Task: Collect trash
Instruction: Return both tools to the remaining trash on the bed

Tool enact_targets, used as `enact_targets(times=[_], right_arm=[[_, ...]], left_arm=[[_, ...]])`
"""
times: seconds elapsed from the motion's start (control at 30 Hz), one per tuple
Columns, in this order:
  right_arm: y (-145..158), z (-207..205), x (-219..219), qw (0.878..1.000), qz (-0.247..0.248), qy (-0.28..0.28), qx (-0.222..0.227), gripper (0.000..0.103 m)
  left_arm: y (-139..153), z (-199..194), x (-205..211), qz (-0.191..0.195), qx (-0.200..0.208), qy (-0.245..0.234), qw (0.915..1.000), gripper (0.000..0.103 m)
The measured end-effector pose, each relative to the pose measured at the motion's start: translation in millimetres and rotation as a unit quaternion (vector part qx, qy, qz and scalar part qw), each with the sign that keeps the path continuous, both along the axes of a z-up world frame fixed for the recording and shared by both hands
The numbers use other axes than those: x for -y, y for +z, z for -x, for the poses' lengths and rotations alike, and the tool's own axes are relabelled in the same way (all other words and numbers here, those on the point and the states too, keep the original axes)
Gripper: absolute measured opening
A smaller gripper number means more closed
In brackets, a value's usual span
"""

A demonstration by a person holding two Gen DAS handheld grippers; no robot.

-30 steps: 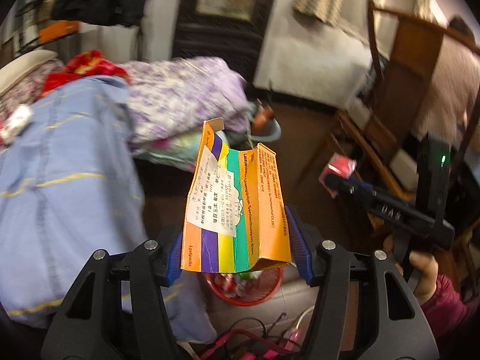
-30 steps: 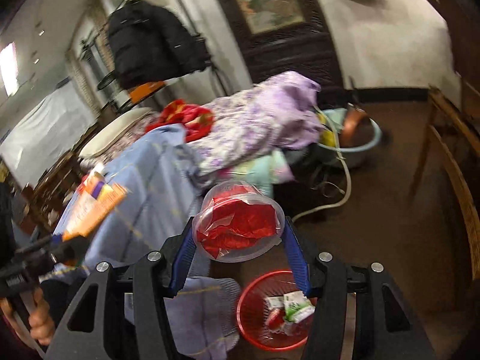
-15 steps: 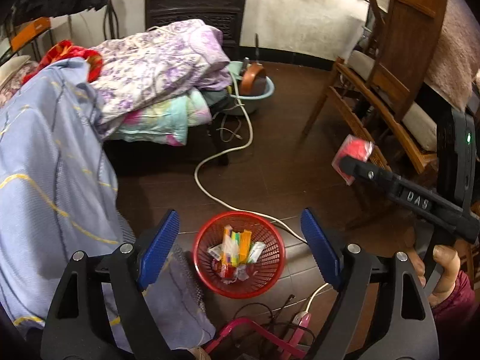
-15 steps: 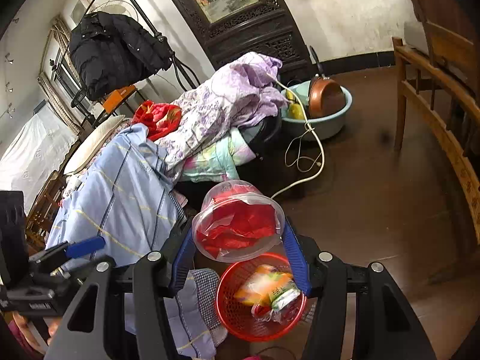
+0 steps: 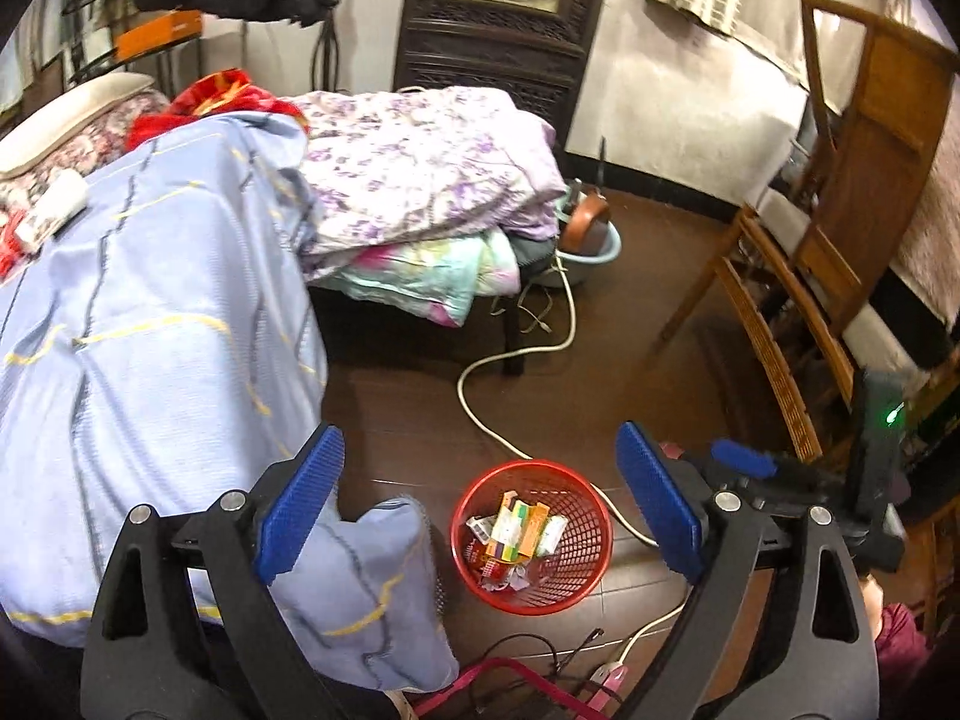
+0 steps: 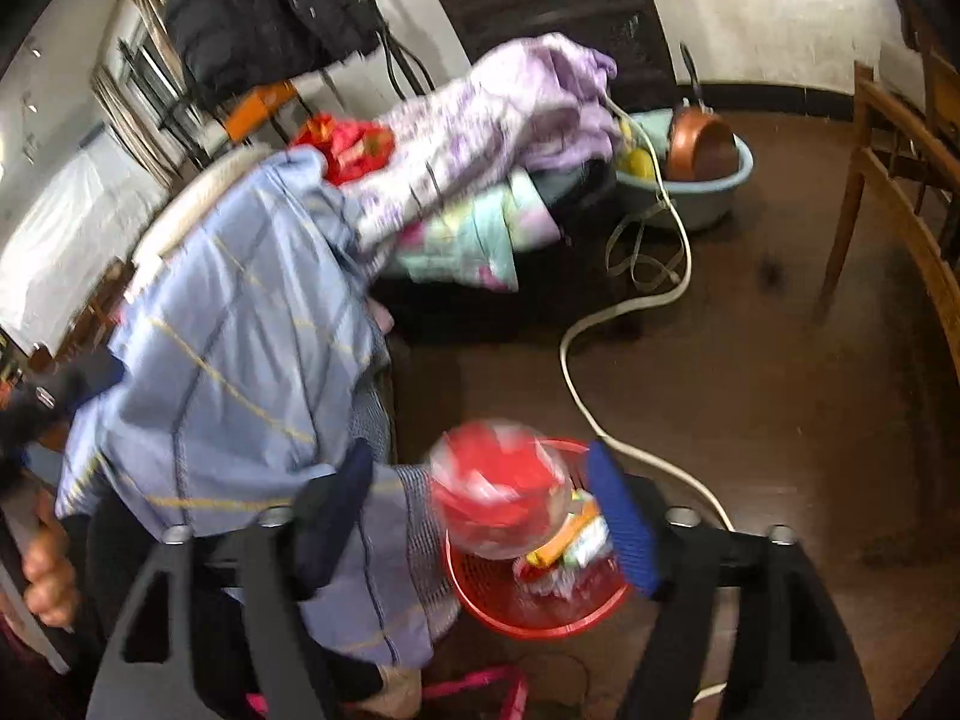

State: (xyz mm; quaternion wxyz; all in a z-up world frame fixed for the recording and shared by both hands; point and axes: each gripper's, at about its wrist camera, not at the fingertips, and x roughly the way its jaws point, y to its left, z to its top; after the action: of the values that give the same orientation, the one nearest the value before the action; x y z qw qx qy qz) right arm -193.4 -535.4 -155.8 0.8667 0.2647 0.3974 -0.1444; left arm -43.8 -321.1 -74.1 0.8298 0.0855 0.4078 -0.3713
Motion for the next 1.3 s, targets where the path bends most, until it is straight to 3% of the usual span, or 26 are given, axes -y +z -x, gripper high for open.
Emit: enact_targets(times=[0.4,0.8,1.1,1.3], right_arm=[[41.8,10.9,6.9,0.998,0.015,-0.024,0.051,0.077],[88.2,-36.4,-46.1,0.996,0.057,0.041,0.056,0.078],[112.8,-130.9,-131.0,0.987,0.069,0.135,0.057,0.082],[120.2,-199.9,-202.4,0.973,0.089,0.205,0.058,0.082]], left_arm=[[20.1,-21.6,-40.7,0.033,0.012,0.049,0.9982,0.089],[33.3,-60.6,-106.3,0.064,0.031,0.106,0.9918,0.092],[26.4,-127.7,-197.3,0.083,0.019,0.199,0.9764,0.093],[18.0,-184.1,-261.5,0.102,0.005,0.276,0.9558,0.093]])
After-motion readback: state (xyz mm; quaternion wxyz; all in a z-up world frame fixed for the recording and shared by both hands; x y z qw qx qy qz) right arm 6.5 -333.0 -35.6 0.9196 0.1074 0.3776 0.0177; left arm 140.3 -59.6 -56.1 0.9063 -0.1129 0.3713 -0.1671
